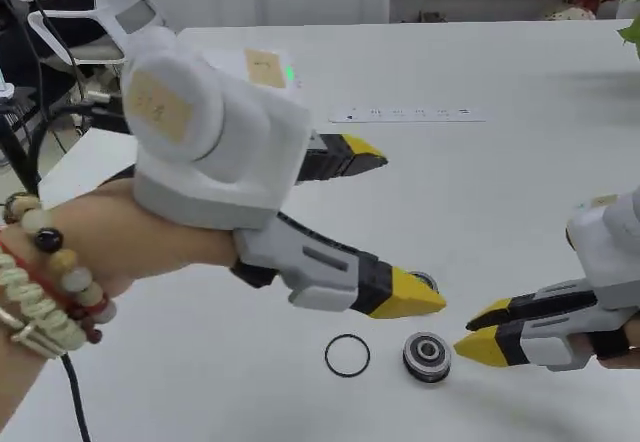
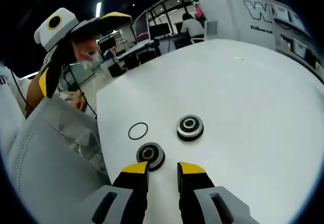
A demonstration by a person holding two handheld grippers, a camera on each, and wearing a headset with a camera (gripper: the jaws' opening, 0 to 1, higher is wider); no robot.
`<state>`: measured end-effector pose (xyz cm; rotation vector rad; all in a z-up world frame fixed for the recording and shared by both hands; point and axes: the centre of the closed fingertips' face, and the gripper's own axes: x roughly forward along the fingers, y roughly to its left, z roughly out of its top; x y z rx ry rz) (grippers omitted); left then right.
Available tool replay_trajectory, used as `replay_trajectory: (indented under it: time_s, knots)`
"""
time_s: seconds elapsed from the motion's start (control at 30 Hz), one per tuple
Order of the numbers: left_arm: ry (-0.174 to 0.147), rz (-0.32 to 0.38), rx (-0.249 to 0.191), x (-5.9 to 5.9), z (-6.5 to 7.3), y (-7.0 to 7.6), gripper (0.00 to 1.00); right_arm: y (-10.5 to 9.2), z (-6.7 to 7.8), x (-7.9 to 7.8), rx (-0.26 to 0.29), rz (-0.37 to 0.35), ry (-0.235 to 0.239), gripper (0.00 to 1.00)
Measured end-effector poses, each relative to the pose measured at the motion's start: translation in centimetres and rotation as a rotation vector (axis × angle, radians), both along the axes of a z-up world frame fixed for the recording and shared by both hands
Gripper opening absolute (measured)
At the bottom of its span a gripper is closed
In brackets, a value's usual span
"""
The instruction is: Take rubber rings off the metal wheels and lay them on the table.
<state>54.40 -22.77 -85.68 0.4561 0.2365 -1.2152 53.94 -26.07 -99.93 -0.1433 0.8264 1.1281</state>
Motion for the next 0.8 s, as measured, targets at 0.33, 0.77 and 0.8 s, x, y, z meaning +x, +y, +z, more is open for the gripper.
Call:
replay_trajectory:
  time_s: [0.33,0.77,0.8]
  knots:
    - [0.087,-0.007,0.001,1.7,-4.6,-2.1,0.71,0.3,-0.2,-0.5,-0.001,0.035,0.001,0.18]
    - [0.135,0.063,-0.03,1.3,-9.5,-0.7,0.48,0.3,-1.2,-0.8,-0.021,0.059,0.021,0.18]
    - [0.135,0.064,-0.031,1.3,-9.7,-0.7,0.45,0.3,-1.3,-0.8,-0.021,0.058,0.021,0.18]
